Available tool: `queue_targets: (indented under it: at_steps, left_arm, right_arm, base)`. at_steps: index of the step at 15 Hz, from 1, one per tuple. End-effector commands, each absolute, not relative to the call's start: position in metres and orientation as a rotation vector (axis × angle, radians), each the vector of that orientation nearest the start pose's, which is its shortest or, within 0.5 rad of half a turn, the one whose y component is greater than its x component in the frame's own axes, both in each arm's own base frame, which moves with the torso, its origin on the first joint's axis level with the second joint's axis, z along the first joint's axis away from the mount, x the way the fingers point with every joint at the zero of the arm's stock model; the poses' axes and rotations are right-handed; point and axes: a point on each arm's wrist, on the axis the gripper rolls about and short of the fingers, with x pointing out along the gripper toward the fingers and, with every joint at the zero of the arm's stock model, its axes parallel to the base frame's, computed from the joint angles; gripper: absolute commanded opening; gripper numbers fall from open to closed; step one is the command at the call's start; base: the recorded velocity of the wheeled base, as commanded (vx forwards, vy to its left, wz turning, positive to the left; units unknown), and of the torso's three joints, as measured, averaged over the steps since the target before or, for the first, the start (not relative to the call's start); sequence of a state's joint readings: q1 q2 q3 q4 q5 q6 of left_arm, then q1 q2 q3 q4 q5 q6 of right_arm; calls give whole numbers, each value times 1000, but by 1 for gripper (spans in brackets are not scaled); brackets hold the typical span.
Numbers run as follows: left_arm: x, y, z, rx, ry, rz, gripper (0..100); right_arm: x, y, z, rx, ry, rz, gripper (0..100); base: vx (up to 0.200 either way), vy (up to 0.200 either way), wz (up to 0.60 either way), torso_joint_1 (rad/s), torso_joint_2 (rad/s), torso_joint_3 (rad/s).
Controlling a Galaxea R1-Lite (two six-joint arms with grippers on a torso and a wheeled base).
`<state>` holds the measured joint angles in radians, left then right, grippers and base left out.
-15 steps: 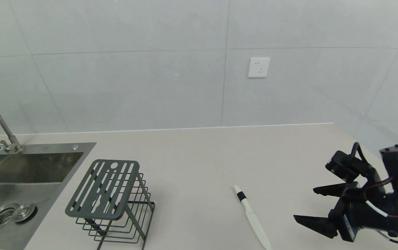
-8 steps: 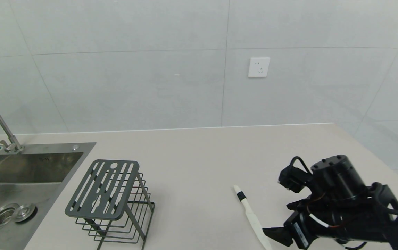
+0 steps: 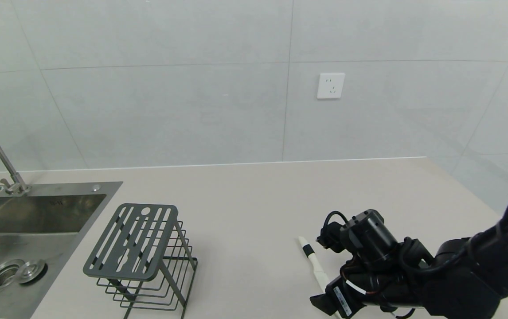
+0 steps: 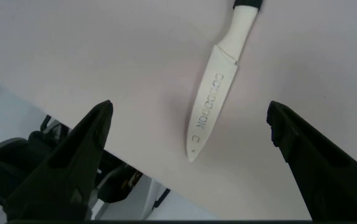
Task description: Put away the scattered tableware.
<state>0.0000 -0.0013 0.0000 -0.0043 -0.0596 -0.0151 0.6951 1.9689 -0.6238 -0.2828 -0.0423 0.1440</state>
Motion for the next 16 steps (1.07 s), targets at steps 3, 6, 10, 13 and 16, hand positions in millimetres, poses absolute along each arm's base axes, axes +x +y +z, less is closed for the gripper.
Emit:
queue_targets:
  at_steps: [3,6,10,13,16]
  left_arm:
    - [-23,-1,76,-15,-4,-60,100]
    - [-23,-1,76,-17,-4,-58,100]
    - [-23,-1,76,-15,-4,-58,100]
    - [-23,-1,76,-14,-4,-61,100]
    - [-23,-1,76,-14,-4,-60,100]
  right_arm:
    - [219,181,18,-252,1087,455,100]
    - [231,187,19,-241,1061,441,100]
    - [238,193,4,-235,1086,386,100]
    - [244,196,-2,-234,1089,364,100]
    - [255,194,-9,-237,1086,324,100]
  base:
    - [0,0,0,0,0,0]
    - [0,0,0,0,0,0]
    - [0,0,0,0,0,0]
    - [0,0,0,0,0,0]
    - [0,0,0,0,0,0]
